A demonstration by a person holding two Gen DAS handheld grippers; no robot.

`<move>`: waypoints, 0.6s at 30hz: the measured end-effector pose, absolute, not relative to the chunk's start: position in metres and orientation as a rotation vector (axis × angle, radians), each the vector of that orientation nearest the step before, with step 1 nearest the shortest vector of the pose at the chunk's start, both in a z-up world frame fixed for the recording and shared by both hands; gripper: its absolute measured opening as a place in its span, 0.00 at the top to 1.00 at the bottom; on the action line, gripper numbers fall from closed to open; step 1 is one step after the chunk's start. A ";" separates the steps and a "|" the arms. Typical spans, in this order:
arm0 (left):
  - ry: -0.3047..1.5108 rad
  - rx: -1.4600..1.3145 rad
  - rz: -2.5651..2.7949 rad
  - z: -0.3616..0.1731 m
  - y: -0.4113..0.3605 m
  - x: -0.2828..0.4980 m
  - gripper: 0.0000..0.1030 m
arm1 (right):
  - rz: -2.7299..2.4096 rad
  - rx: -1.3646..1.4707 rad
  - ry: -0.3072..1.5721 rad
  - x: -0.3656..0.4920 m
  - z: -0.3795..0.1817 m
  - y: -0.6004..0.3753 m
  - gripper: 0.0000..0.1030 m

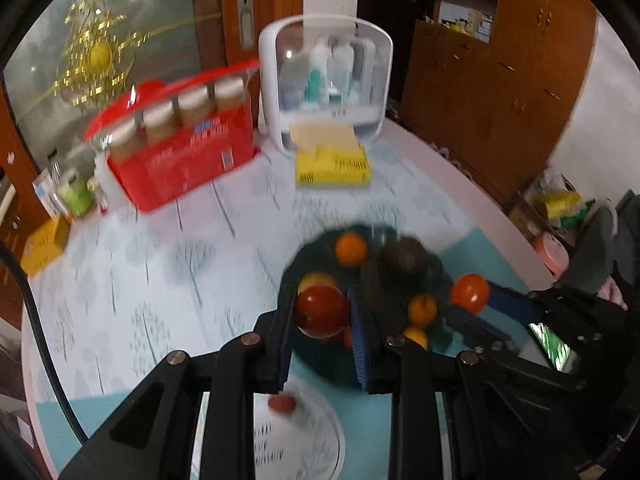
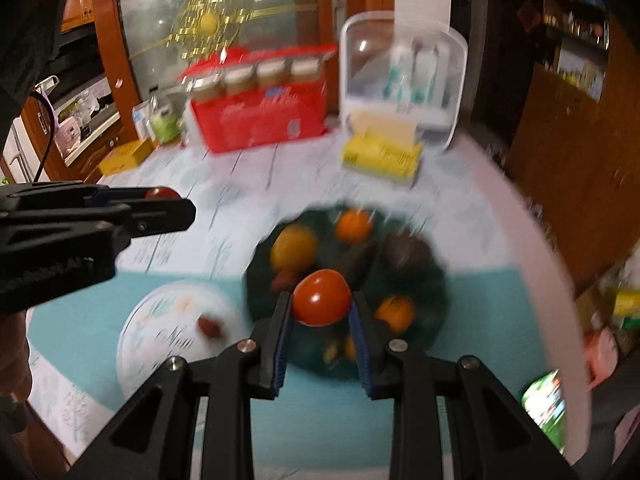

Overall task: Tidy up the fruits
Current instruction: 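Carry both cherry tomatoes to the green plate and open both tools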

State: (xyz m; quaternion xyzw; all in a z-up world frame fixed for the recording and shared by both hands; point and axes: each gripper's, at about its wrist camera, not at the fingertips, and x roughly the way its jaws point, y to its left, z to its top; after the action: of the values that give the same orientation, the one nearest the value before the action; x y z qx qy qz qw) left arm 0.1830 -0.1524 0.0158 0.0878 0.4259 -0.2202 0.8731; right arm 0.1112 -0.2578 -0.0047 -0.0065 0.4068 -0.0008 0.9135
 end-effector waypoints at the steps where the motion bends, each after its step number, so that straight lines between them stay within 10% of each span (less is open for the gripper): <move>1: 0.884 0.188 -0.447 0.018 -0.161 0.190 0.77 | -0.001 -0.021 0.817 0.119 0.002 -0.266 0.72; 18: 1.110 0.292 -0.297 -0.081 -0.213 0.264 0.77 | 0.095 -0.045 0.981 0.192 -0.079 -0.304 0.72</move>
State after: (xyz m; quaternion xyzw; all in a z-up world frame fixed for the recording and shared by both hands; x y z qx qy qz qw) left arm 0.2639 -0.2127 -0.0813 0.1378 0.5231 -0.1401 0.8293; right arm 0.1925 -0.3042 -0.0787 -0.0218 0.4709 0.0455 0.8808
